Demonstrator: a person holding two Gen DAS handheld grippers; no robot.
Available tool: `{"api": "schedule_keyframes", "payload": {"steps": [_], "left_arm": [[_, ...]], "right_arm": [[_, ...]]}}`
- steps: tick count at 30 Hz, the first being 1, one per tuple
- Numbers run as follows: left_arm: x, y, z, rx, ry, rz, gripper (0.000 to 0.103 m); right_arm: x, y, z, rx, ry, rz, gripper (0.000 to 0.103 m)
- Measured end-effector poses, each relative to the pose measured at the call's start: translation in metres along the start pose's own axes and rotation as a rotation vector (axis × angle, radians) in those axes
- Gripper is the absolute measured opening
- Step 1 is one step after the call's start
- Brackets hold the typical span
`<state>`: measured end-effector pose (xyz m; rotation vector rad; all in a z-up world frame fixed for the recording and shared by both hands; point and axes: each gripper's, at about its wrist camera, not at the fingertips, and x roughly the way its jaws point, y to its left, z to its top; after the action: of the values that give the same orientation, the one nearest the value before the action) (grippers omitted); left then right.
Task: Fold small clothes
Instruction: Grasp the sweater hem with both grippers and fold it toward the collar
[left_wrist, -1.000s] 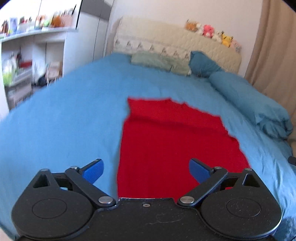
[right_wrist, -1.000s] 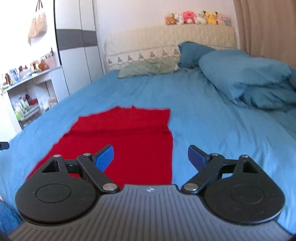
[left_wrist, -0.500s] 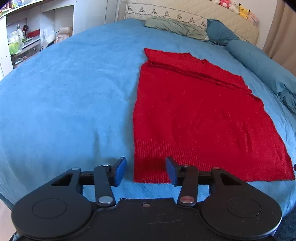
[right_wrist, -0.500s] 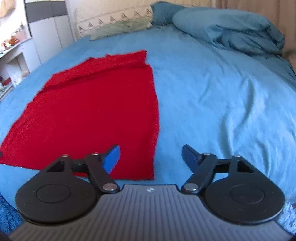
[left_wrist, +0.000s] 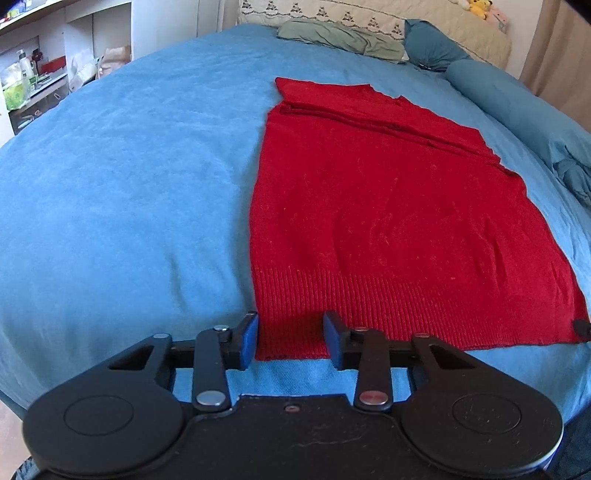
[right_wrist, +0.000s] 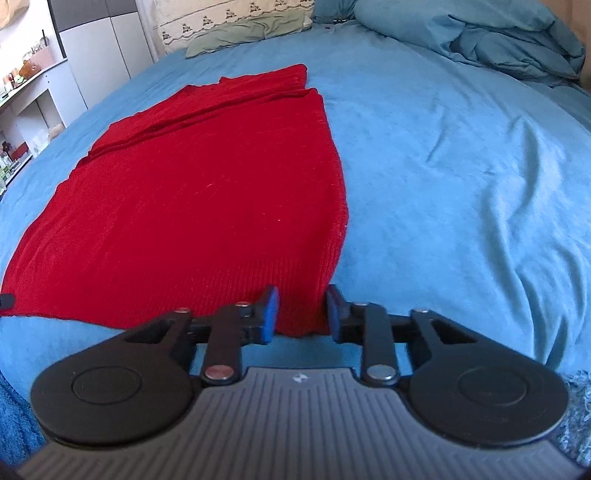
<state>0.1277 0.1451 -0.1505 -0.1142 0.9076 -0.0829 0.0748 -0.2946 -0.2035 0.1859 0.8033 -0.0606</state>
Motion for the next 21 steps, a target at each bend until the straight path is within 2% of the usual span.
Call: {"api": "schedule_keyframes", "payload": {"steps": [2, 3, 7, 11, 14, 17, 21], "left_arm": [[-0.002, 0.000, 0.000, -0.001, -0.001, -0.006, 0.014], [-0.004, -0.001, 0.000, 0.000, -0.003, -0.006, 0.010], [-0.016, -0.006, 0.003, 0.009, -0.031, -0.001, 0.007], [-0.048, -0.009, 0.027, 0.013, -0.144, -0.026, 0.007], [-0.070, -0.014, 0.064, 0.010, -0.238, -0.062, 0.007], [-0.079, -0.020, 0.122, 0.003, -0.325, -0.074, 0.007], [-0.058, -0.030, 0.206, -0.026, -0.362, -0.043, 0.007]], "right_arm": [[0.000, 0.001, 0.001, -0.005, -0.004, -0.007, 0.022], [-0.001, 0.000, 0.001, -0.006, -0.007, -0.008, 0.022], [-0.009, -0.002, 0.008, -0.003, -0.031, 0.007, 0.021], [-0.030, -0.006, 0.034, 0.020, -0.077, 0.044, 0.020], [-0.043, -0.007, 0.074, 0.044, -0.132, 0.094, 0.020], [-0.047, -0.006, 0.127, 0.070, -0.200, 0.154, 0.020], [-0.028, -0.001, 0.212, 0.091, -0.279, 0.207, 0.020]]}}
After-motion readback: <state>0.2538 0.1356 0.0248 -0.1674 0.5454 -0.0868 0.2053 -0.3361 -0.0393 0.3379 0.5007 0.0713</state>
